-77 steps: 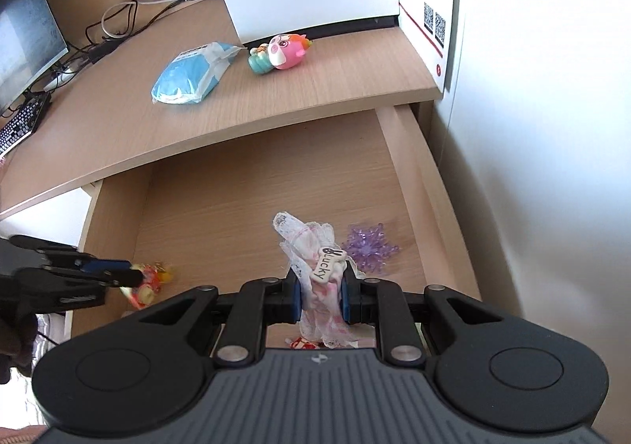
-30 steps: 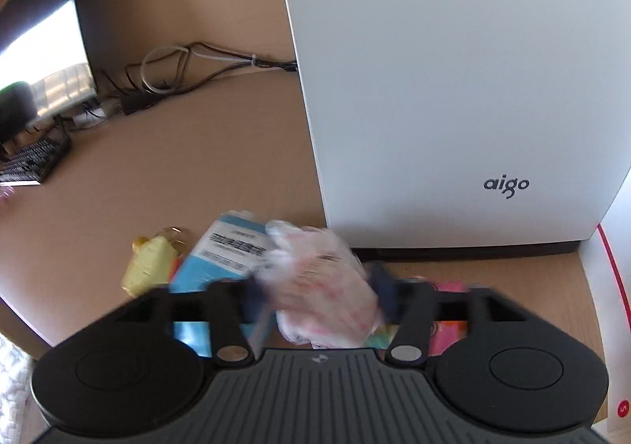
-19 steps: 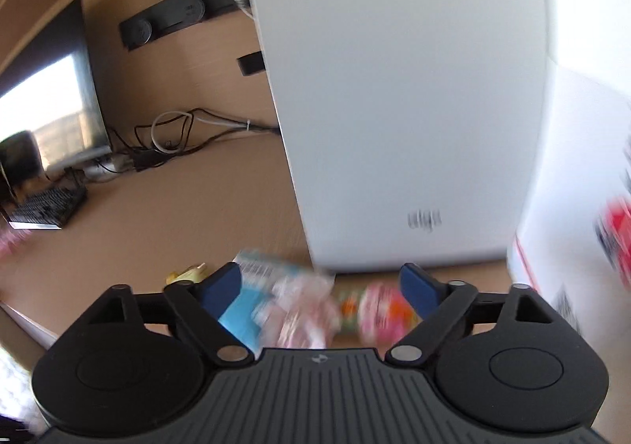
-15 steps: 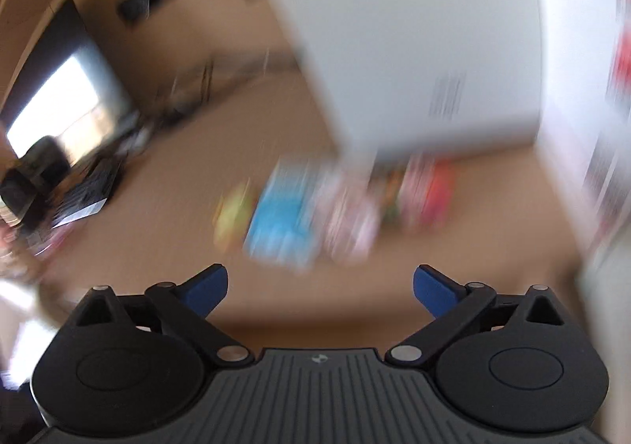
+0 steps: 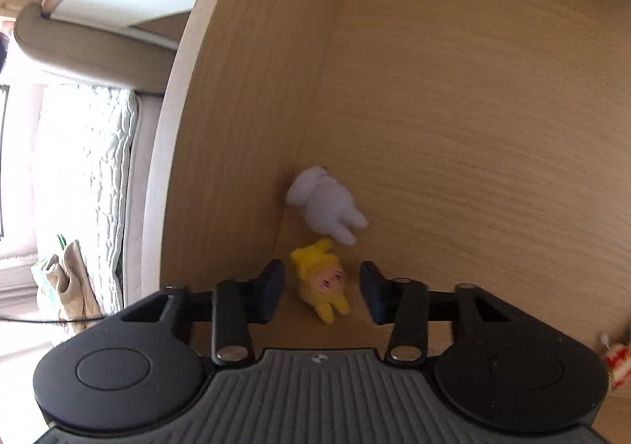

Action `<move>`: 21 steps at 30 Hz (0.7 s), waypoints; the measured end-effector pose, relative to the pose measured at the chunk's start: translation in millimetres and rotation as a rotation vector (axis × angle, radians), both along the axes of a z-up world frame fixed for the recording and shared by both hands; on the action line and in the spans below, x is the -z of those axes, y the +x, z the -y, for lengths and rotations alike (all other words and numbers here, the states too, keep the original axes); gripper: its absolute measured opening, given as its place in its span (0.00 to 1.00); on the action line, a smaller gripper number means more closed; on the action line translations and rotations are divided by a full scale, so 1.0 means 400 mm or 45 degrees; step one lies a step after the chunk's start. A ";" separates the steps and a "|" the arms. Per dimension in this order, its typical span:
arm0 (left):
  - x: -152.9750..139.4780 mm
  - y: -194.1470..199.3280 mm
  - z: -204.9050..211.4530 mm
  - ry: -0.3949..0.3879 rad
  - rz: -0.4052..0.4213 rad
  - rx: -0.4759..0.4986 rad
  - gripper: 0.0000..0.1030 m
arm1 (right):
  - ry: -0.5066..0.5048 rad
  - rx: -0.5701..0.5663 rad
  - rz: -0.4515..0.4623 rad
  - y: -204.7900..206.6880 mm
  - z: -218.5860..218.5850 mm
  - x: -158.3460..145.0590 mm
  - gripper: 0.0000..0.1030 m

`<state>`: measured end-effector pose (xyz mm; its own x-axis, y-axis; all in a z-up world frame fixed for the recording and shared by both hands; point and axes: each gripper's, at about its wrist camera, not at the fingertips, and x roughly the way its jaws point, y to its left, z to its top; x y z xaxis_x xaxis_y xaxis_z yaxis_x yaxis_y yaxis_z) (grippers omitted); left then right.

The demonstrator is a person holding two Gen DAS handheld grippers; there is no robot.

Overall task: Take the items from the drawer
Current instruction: 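Grasp the white bunny figure with the left gripper while the right gripper lifts the yellow pig figure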

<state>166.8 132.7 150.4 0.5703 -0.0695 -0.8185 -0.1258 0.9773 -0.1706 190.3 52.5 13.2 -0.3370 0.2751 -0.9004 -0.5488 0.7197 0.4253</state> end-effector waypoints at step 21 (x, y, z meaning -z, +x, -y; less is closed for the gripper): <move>0.223 0.144 0.333 0.493 -0.446 1.320 0.26 | 0.124 0.560 0.570 0.078 0.407 -0.241 0.31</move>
